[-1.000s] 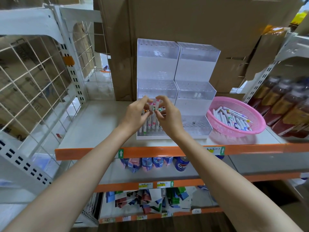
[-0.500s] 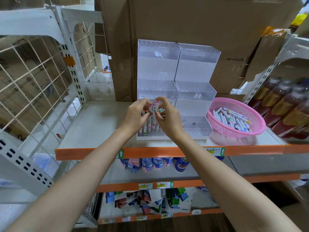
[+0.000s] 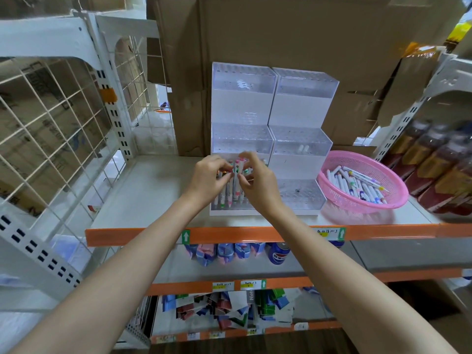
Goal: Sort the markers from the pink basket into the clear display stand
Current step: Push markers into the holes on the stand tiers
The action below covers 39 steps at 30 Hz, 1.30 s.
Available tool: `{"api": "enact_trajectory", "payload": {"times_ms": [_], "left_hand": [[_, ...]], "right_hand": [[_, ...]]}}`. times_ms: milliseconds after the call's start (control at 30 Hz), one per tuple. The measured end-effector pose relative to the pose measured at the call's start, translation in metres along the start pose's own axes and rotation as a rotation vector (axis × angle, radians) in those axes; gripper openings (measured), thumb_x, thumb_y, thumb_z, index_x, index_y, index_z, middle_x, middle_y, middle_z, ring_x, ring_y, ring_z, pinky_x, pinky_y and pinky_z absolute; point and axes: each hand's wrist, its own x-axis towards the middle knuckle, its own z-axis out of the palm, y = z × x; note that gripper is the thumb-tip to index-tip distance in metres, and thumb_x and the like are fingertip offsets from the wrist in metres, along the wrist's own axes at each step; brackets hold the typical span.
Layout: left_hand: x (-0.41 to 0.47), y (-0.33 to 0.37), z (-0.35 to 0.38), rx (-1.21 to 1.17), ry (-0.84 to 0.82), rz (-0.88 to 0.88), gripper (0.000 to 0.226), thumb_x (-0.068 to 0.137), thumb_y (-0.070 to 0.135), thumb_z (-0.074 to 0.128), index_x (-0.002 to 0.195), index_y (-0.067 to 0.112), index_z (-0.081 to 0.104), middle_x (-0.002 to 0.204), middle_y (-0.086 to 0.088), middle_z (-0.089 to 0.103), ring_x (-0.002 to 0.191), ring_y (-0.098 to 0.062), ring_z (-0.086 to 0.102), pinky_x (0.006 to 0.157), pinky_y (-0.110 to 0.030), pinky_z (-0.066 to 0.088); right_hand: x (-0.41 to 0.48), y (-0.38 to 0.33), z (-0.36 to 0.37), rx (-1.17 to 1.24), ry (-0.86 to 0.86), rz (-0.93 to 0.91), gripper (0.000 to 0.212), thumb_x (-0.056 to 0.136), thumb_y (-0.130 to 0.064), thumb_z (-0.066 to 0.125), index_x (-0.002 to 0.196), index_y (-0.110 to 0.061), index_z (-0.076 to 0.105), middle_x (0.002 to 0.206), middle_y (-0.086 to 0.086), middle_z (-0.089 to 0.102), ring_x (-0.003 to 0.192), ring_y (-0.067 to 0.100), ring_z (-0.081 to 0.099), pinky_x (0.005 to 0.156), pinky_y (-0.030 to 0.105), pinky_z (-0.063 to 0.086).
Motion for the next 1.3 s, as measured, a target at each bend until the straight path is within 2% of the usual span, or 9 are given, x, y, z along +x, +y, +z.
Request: {"api": "enact_trajectory", "payload": {"times_ms": [100, 267, 500, 633, 733, 833, 933, 1100, 1300], "left_hand": [[0.0, 0.001, 0.001, 0.011, -0.008, 0.017, 0.008, 0.073, -0.003, 0.074, 0.081, -0.002, 0.07, 0.079, -0.014, 0.068, 0.078, -0.029, 0.065, 0.069, -0.03, 0.047], [-0.004, 0.001, 0.0, 0.056, -0.095, 0.065, 0.009, 0.073, -0.003, 0.073, 0.08, 0.0, 0.069, 0.081, -0.014, 0.066, 0.083, -0.032, 0.062, 0.075, -0.037, 0.05], [-0.006, -0.001, -0.002, 0.098, -0.122, 0.098, 0.01, 0.074, -0.001, 0.074, 0.083, 0.0, 0.069, 0.086, -0.015, 0.066, 0.087, -0.033, 0.062, 0.076, -0.043, 0.053], [-0.007, -0.003, 0.0, 0.096, -0.095, 0.069, 0.012, 0.077, 0.002, 0.073, 0.089, 0.001, 0.07, 0.09, -0.013, 0.065, 0.09, -0.029, 0.06, 0.076, -0.041, 0.052], [-0.011, -0.005, 0.0, 0.139, -0.089, 0.086, 0.018, 0.078, 0.004, 0.073, 0.095, 0.001, 0.071, 0.096, -0.011, 0.065, 0.092, -0.028, 0.059, 0.08, -0.038, 0.051], [-0.015, -0.006, -0.001, 0.175, -0.098, 0.079, 0.022, 0.08, 0.006, 0.069, 0.102, 0.004, 0.07, 0.106, -0.01, 0.065, 0.102, -0.028, 0.059, 0.087, -0.042, 0.05], [-0.016, -0.005, -0.004, 0.16, -0.114, 0.038, 0.025, 0.083, 0.006, 0.065, 0.108, 0.006, 0.069, 0.114, -0.009, 0.065, 0.11, -0.028, 0.058, 0.091, -0.044, 0.05], [-0.018, -0.003, -0.009, 0.135, -0.122, 0.021, 0.026, 0.086, 0.005, 0.061, 0.11, 0.01, 0.069, 0.115, -0.007, 0.065, 0.11, -0.025, 0.058, 0.089, -0.039, 0.05], [-0.022, -0.004, -0.011, 0.146, -0.14, 0.021, 0.029, 0.086, 0.005, 0.061, 0.113, 0.011, 0.068, 0.116, -0.007, 0.064, 0.111, -0.024, 0.057, 0.089, -0.037, 0.05]], "right_hand": [[-0.001, 0.0, 0.0, -0.012, -0.008, -0.017, 0.041, 0.086, -0.002, 0.062, 0.122, -0.017, 0.048, 0.102, 0.005, 0.062, 0.068, 0.02, 0.064, 0.068, 0.045, 0.056], [-0.002, 0.0, -0.001, -0.016, -0.008, -0.029, 0.038, 0.087, -0.004, 0.064, 0.121, -0.013, 0.049, 0.102, 0.005, 0.063, 0.067, 0.02, 0.064, 0.067, 0.042, 0.056], [-0.001, 0.001, -0.001, -0.026, -0.007, -0.04, 0.037, 0.088, -0.007, 0.063, 0.122, -0.014, 0.049, 0.104, 0.007, 0.064, 0.069, 0.018, 0.064, 0.069, 0.039, 0.057], [-0.001, 0.001, -0.002, -0.035, -0.021, -0.047, 0.034, 0.089, -0.006, 0.063, 0.12, -0.012, 0.049, 0.098, 0.006, 0.063, 0.067, 0.017, 0.061, 0.066, 0.032, 0.053], [-0.003, 0.002, -0.003, -0.058, -0.04, -0.063, 0.034, 0.088, -0.004, 0.063, 0.119, -0.011, 0.049, 0.09, 0.005, 0.063, 0.068, 0.019, 0.062, 0.066, 0.035, 0.055], [-0.004, 0.003, -0.001, -0.101, -0.043, -0.062, 0.041, 0.088, -0.006, 0.064, 0.124, -0.01, 0.046, 0.091, 0.009, 0.065, 0.072, 0.023, 0.064, 0.066, 0.035, 0.053], [-0.004, 0.004, 0.003, -0.158, -0.06, -0.091, 0.039, 0.089, -0.008, 0.063, 0.122, -0.01, 0.045, 0.091, 0.009, 0.066, 0.074, 0.025, 0.064, 0.063, 0.037, 0.053], [-0.005, 0.008, 0.006, -0.209, -0.094, -0.075, 0.031, 0.088, -0.011, 0.064, 0.113, -0.01, 0.045, 0.086, 0.009, 0.063, 0.069, 0.027, 0.061, 0.062, 0.043, 0.053], [-0.007, 0.01, 0.008, -0.263, -0.112, -0.082, 0.033, 0.089, -0.015, 0.064, 0.117, -0.011, 0.046, 0.09, 0.008, 0.065, 0.073, 0.027, 0.062, 0.064, 0.042, 0.053]]}}
